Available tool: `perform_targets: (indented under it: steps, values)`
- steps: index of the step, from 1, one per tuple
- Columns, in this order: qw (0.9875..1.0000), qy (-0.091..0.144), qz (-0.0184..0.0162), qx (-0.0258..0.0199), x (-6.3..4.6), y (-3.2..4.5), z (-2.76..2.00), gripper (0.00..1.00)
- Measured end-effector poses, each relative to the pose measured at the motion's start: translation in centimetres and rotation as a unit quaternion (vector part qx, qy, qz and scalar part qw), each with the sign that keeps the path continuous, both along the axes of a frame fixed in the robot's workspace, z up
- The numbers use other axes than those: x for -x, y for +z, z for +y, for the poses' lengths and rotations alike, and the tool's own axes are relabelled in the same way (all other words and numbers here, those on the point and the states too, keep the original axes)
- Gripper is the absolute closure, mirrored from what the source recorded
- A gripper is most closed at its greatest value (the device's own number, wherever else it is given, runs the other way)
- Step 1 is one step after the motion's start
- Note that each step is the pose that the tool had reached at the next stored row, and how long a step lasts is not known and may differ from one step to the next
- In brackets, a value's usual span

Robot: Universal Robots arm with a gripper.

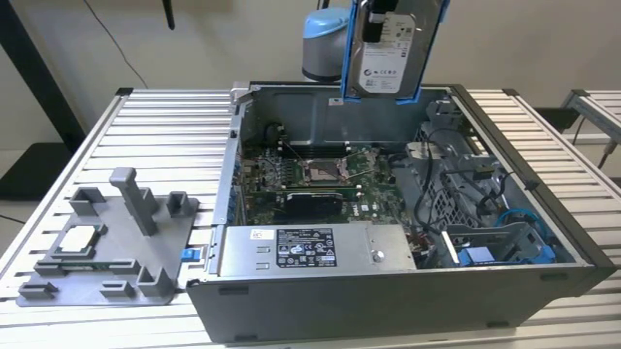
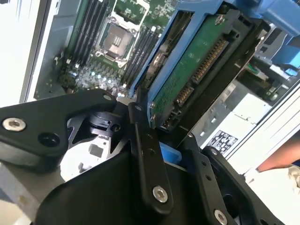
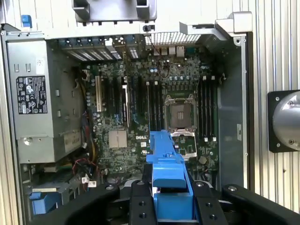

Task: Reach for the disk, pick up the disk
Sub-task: 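Pick up the disk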

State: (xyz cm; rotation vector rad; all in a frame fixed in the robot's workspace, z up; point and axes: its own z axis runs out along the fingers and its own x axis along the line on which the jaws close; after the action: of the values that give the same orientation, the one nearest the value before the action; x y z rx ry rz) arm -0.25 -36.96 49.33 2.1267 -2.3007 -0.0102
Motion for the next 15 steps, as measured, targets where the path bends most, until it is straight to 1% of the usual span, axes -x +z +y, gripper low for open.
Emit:
perform_targets:
  steps: [15]
  values:
    - [1.0000,0.000,0.0000,0.0000,-4.1,0.00,0.00,1.00]
